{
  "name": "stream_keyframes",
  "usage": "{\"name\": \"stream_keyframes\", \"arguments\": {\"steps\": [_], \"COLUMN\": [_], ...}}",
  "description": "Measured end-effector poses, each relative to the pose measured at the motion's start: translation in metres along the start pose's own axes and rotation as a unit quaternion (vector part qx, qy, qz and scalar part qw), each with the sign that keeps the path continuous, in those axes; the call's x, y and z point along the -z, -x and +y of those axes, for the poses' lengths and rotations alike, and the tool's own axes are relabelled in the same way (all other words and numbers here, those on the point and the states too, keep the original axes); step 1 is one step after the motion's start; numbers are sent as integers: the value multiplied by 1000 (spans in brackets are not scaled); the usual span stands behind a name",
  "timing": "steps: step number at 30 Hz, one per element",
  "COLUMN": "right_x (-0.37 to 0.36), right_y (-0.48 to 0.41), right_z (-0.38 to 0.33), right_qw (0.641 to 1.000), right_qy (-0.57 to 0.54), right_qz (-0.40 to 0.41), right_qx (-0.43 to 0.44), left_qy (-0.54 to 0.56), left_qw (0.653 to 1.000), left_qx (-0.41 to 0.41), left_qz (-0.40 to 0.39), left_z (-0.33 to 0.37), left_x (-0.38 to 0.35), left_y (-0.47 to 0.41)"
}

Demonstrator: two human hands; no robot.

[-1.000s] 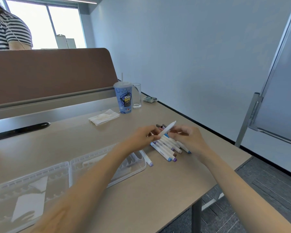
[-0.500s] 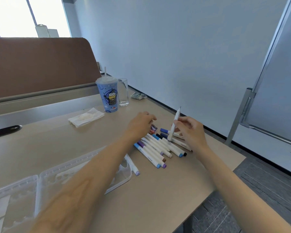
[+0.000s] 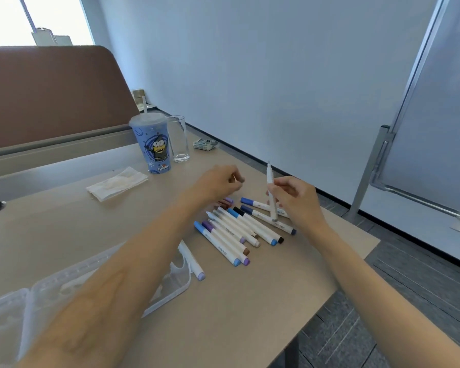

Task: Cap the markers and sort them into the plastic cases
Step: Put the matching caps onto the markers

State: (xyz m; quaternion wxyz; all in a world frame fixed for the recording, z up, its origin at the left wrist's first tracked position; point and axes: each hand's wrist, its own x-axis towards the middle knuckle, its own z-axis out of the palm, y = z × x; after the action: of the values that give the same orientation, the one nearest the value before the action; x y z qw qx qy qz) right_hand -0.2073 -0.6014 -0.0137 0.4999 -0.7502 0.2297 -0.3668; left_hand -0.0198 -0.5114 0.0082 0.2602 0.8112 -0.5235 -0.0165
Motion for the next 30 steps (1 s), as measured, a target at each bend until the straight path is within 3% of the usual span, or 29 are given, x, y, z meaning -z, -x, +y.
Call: {"name": "stream_keyframes", "arguments": {"steps": [4,8,17,30], "right_x": [-2,-6,-17,-45], "right_y": [8,20,42,59], "right_z": [-4,-10,-39,-58], "right_qw": [995,973,937,956], "right_qy": [84,196,260,221], "right_qz": [-15,-27,-26,-59], "right_qx": [47,116,232,181], "left_qy": [287,378,336,257], "left_qw": [957,924,940,964], "left_qx": [48,51,52,6], "left_qz": [19,15,25,73], "left_z": [7,3,9,13], "left_x": [23,38,54,55], "left_y": [30,62,101,122]}}
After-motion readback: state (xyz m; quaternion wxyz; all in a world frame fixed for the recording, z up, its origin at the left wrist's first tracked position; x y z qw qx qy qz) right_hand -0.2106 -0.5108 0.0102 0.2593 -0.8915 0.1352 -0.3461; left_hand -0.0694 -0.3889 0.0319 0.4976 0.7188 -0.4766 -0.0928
